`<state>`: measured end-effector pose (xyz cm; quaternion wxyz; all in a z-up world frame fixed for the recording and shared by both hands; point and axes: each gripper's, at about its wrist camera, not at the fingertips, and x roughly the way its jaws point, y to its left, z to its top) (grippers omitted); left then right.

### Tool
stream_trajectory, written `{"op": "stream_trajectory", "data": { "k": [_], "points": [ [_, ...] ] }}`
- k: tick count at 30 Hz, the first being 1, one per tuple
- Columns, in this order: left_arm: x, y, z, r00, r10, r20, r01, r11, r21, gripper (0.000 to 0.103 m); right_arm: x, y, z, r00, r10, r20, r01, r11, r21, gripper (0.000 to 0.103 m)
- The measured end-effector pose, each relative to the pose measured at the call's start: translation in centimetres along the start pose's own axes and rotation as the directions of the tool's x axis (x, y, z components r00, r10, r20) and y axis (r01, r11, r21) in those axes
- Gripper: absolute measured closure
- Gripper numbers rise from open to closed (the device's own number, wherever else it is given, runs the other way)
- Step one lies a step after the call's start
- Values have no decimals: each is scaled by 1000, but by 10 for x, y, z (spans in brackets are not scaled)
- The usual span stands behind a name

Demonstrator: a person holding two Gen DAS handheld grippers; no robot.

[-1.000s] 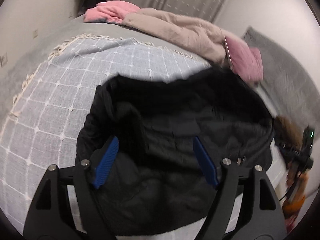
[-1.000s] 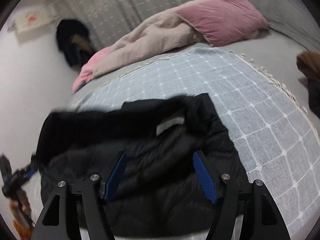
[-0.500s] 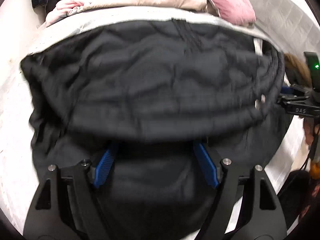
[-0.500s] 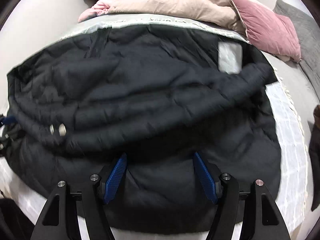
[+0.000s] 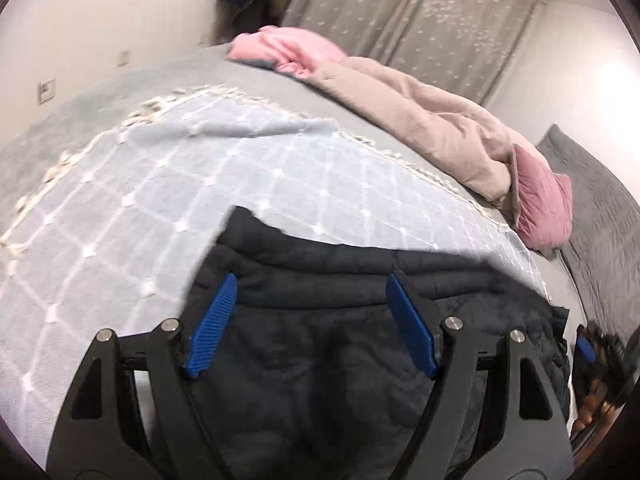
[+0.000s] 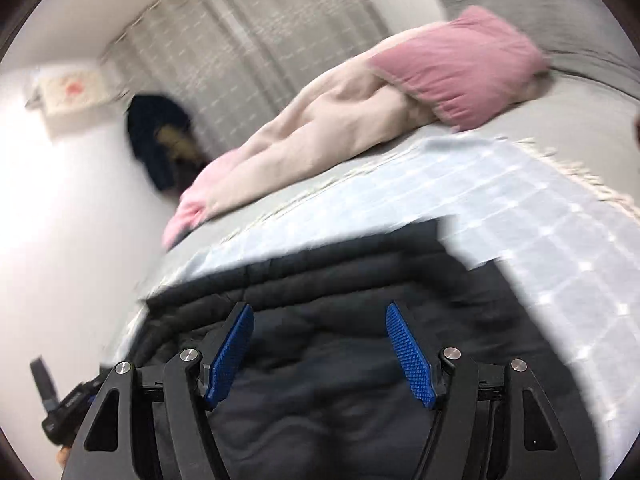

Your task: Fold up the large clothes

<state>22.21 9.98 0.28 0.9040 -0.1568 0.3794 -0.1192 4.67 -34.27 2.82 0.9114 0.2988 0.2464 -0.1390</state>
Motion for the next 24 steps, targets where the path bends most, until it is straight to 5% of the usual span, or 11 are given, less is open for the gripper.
{"op": "stream_trajectory", "data": {
  "k": [4, 8, 10, 12, 13, 15, 18, 22, 24],
  "points": [
    [-1, 15, -1, 992, 79, -101, -77, 997, 21, 25, -3, -39, 6, 987, -155, -32, 155, 988, 2, 33],
    [10, 32, -15, 957, 142, -254, -148, 989, -3, 27, 5, -85, 5, 932, -309, -187, 321, 946, 35, 33],
    [6, 28, -23, 961, 93, -261, -105, 994, -32, 46, 11, -105, -7, 908, -296, -295, 338, 936, 100, 35],
    [-1, 20, -23, 970, 56, -235, -63, 998, -23, 89, 4, -113, -15, 931, -187, -314, 249, 954, 170, 71],
    [-4, 15, -21, 978, 49, -203, -53, 999, -13, 94, 2, -111, -13, 939, -165, -301, 226, 958, 179, 76],
    [-14, 8, -13, 994, 13, -107, -13, 1000, -5, 97, -11, -104, -3, 970, -121, -213, 162, 969, 187, 93],
    [-22, -4, -2, 993, -67, 101, 61, 996, 63, 97, -27, -97, 10, 996, -62, -71, 75, 977, 198, 94],
    [26, 4, -13, 978, 206, 32, -208, 977, 55, 85, -11, -91, 5, 974, -215, -72, 222, 969, 110, 92],
    [35, 5, -15, 970, 242, -29, -241, 970, 32, 85, 3, -93, -1, 949, -279, -149, 294, 952, 91, 83]
  ]
}}
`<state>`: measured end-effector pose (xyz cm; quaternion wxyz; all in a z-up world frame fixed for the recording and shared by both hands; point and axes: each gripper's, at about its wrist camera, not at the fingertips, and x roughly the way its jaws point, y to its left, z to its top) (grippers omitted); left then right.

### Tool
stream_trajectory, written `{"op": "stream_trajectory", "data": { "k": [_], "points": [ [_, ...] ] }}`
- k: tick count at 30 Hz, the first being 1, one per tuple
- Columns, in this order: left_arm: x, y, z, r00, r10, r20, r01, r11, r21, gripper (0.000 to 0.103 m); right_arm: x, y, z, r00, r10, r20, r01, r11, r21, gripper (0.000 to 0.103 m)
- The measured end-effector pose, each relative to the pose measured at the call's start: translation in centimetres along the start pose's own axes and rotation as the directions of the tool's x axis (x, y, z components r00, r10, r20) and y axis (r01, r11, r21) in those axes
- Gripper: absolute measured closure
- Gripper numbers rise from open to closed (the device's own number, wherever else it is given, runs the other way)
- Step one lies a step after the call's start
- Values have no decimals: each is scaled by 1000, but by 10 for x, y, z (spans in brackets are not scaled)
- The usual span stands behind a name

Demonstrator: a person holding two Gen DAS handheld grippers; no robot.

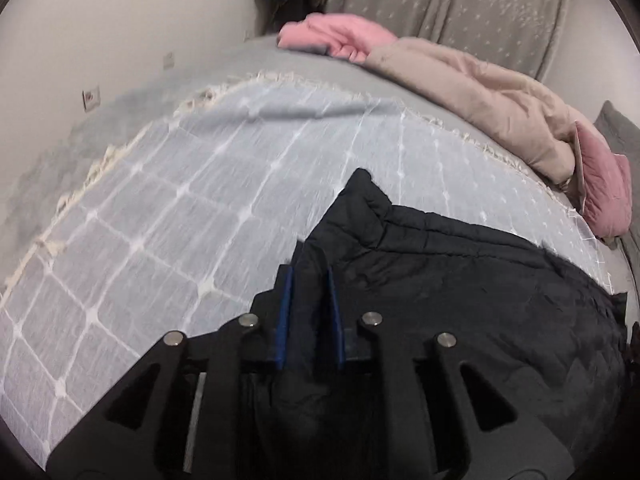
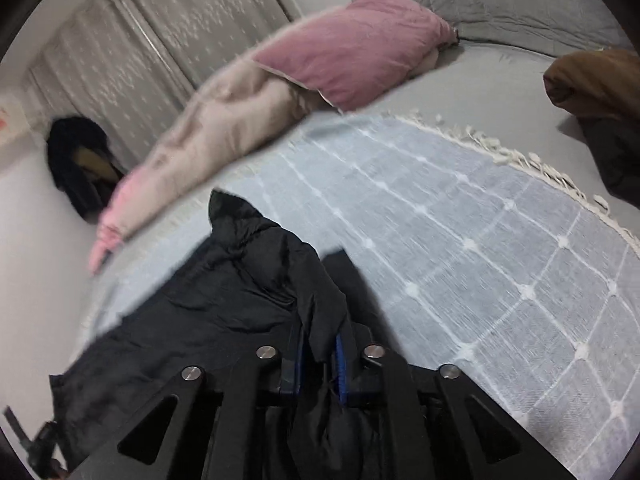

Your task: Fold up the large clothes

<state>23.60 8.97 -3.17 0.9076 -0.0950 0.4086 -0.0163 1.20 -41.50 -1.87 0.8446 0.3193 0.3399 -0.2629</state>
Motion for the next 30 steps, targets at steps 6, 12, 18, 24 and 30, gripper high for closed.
{"op": "stream_trajectory", "data": {
  "k": [6, 12, 18, 24, 30],
  "points": [
    [-40, -31, 27, 984, -58, 171, 38, 992, 119, 65, -37, 33, 17, 993, 72, 97, -58, 988, -140, 79],
    [20, -87, 32, 994, -104, 31, 87, 936, 342, 65, -4, 105, 19, 991, 130, 36, -107, 918, -382, 79],
    [87, -82, 32, 993, 119, -19, -97, 883, 459, 63, 81, 104, 27, 993, -7, -116, -48, 885, -464, 82],
    [113, -26, 64, 954, 289, -81, -247, 909, 336, 63, 108, 35, 62, 950, -299, -89, 249, 899, -359, 83],
    [42, -16, 51, 975, 221, 0, -213, 939, 270, 39, 35, 32, 53, 982, -190, 17, 185, 922, -341, 80]
  ]
}}
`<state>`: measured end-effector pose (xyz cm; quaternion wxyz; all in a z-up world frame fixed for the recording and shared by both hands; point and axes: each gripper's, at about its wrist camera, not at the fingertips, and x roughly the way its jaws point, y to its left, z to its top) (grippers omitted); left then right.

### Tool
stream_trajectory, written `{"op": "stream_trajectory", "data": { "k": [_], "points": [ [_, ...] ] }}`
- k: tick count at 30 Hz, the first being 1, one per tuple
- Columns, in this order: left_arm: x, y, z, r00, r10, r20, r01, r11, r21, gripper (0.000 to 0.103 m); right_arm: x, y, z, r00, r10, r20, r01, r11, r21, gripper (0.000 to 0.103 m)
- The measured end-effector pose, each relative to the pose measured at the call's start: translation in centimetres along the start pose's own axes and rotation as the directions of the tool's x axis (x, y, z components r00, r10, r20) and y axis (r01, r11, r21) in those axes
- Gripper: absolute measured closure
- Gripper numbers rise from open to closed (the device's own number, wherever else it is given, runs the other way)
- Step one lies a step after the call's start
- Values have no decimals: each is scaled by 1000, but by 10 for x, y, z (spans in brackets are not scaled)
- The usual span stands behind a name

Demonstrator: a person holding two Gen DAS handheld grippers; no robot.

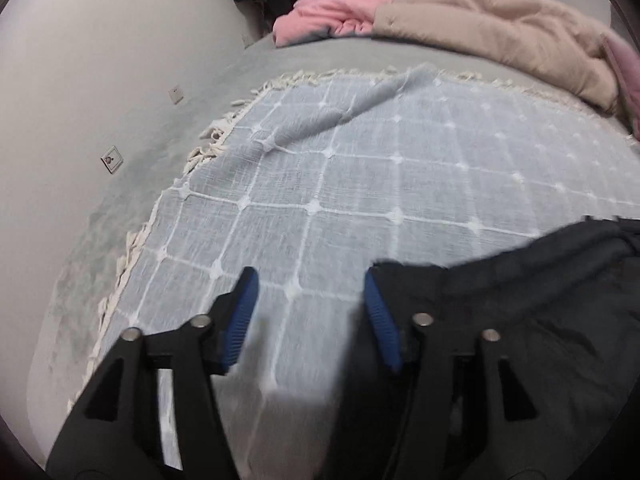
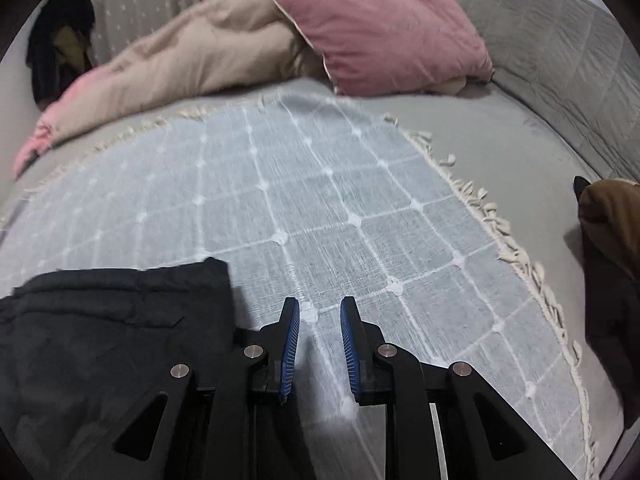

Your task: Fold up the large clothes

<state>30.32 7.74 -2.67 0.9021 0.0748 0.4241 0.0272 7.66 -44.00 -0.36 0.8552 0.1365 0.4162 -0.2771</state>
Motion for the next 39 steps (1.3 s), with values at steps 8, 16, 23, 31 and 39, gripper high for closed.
{"op": "stream_trajectory", "data": {
  "k": [8, 16, 23, 31, 39],
  "points": [
    [-99, -50, -57, 942, -332, 41, 332, 943, 1, 22, -72, 59, -52, 967, 253, 36, -249, 964, -89, 43],
    [-90, -49, -131, 924, -378, -63, 375, 926, -45, 21, -64, 52, -107, 974, 223, -52, -227, 970, -89, 41],
    [-114, 20, -144, 924, -381, -31, 367, 908, -202, 21, -90, 5, -117, 992, 129, -13, -128, 991, 48, 41],
    [-133, 38, -174, 925, -375, -56, 343, 893, -292, 17, -141, 38, -138, 986, 144, 85, -141, 990, -29, 37],
    [-106, 24, -203, 812, -564, -152, 465, 781, -417, 13, -147, 82, -150, 984, 136, 112, -117, 980, -162, 37]
  ]
}}
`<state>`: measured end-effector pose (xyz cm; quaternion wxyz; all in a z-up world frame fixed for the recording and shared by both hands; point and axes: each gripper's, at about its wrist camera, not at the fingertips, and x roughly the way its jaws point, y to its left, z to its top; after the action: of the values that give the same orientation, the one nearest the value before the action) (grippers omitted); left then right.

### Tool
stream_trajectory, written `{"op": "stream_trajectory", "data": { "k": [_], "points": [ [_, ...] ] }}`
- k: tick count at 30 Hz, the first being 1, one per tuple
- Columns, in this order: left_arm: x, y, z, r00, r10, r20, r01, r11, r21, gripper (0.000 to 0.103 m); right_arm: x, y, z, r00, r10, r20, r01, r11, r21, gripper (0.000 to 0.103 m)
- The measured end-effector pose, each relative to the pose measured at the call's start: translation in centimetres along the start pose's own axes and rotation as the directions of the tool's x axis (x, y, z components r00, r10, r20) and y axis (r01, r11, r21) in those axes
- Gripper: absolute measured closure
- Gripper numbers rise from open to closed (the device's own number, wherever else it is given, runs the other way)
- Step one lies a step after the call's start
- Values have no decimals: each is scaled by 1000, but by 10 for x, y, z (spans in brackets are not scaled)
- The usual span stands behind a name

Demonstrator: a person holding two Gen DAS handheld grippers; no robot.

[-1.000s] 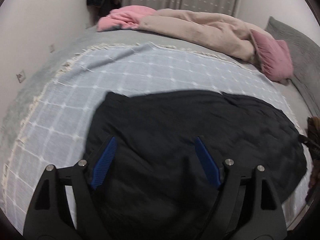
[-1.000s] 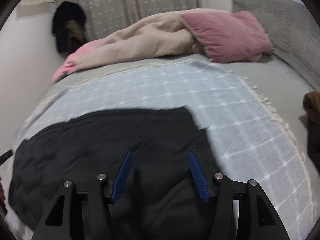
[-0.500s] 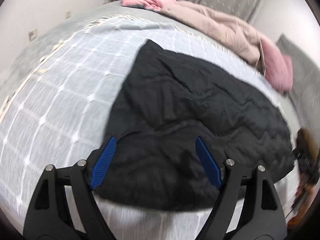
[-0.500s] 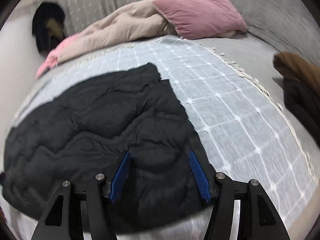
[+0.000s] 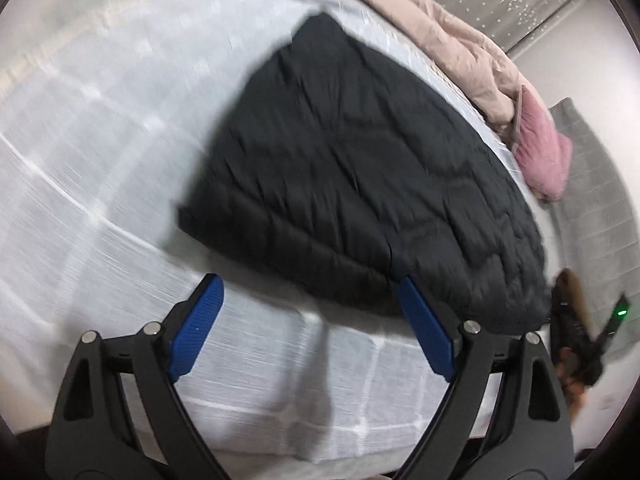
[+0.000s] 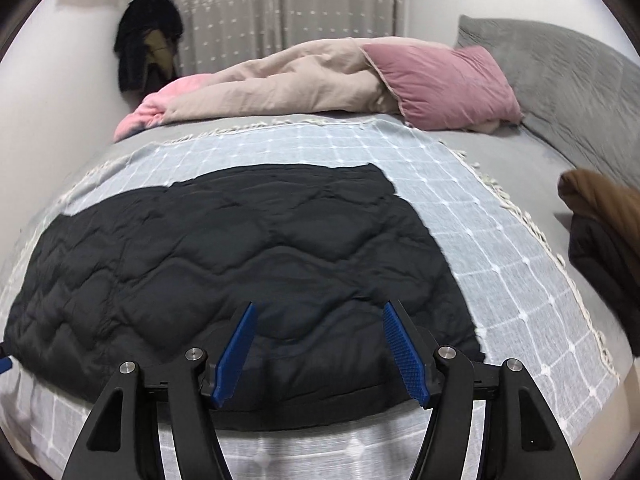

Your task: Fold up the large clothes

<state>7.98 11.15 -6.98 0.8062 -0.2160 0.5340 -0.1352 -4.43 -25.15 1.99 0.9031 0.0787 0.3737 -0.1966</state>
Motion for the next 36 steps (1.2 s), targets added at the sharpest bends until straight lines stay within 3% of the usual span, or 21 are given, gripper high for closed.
{"op": "stream_trajectory", "data": {
  "k": [1, 5, 7, 11, 14, 17, 19, 22, 25, 28, 32, 36],
  "points": [
    [8, 2, -1, 999, -36, -25, 35, 999, -33, 13, 2, 5, -2, 1000, -6, 2, 6, 1000, -19, 37],
    [14, -4, -1, 991, -125, 48, 128, 990, -65, 13, 8, 22, -7, 999, -47, -2, 46, 995, -93, 37],
    [20, -6, 1, 984, -170, 47, 174, 981, -89, 13, 9, 28, -10, 998, -57, -2, 56, 992, -111, 37],
    [38, -9, 14, 978, -189, 93, 201, 969, -142, 13, 14, 33, -12, 998, -54, -13, 52, 991, -123, 37],
    [44, -14, 30, 974, -173, 144, 197, 966, -170, 18, 16, 37, -13, 999, -47, -16, 45, 991, -122, 37],
    [50, -15, 37, 972, -147, 181, 184, 960, -210, 33, 17, 39, -13, 999, -36, -20, 33, 992, -122, 37],
    [52, -12, 40, 968, -142, 207, 191, 952, -241, 56, 18, 42, -12, 999, -25, -22, 23, 993, -116, 37],
    [43, -15, 44, 963, -121, 241, 182, 951, -250, 80, 17, 48, -10, 1000, 3, -14, -5, 993, -114, 37],
    [17, -17, 44, 952, -88, 293, 153, 966, -208, 85, 12, 58, -8, 999, 37, 6, -36, 991, -130, 37],
    [-10, -22, 46, 928, -59, 367, 126, 979, -162, 86, 6, 70, -6, 996, 85, 25, -80, 985, -153, 37],
    [-43, -3, 46, 895, -30, 444, 109, 982, -154, 87, 1, 93, -5, 987, 154, 37, -144, 968, -208, 37],
    [-67, 16, 45, 874, -20, 486, 113, 980, -164, 87, 3, 124, -6, 971, 237, 4, -229, 939, -257, 37]
  ]
}}
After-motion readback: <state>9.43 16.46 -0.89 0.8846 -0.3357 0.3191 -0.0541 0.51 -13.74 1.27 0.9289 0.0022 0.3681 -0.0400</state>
